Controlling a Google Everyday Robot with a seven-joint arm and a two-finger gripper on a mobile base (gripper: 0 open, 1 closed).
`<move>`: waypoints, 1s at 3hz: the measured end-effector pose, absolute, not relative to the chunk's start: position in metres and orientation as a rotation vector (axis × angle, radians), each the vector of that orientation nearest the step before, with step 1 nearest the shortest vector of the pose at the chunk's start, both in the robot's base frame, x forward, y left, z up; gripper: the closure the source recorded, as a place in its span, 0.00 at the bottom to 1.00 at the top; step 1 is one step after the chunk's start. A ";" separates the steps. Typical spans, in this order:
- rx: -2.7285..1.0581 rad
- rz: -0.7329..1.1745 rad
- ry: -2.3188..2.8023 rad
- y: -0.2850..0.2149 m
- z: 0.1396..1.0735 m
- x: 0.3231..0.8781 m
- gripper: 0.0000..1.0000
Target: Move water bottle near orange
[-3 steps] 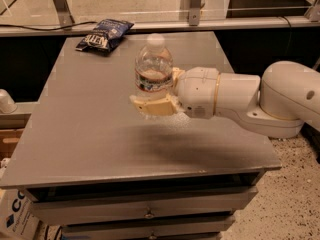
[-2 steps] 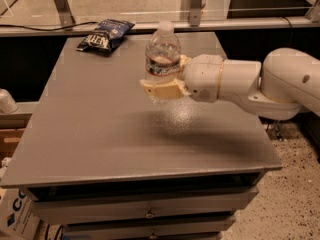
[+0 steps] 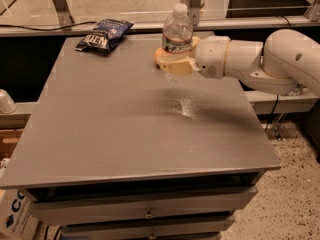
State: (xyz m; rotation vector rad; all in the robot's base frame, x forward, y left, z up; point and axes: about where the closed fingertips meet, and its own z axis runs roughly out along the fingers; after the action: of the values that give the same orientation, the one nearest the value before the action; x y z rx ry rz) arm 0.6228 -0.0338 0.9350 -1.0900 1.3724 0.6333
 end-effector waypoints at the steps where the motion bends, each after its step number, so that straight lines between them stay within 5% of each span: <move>1: -1.094 0.584 1.400 -0.047 0.934 0.647 1.00; 3: -1.109 0.528 1.502 -0.078 0.918 0.691 1.00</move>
Offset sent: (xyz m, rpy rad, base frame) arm 0.0801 -0.0616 -0.0141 -0.1588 0.0361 -0.1118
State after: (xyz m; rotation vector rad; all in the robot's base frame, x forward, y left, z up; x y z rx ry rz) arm 0.6913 -0.0778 0.9179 -1.1095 1.5016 0.5276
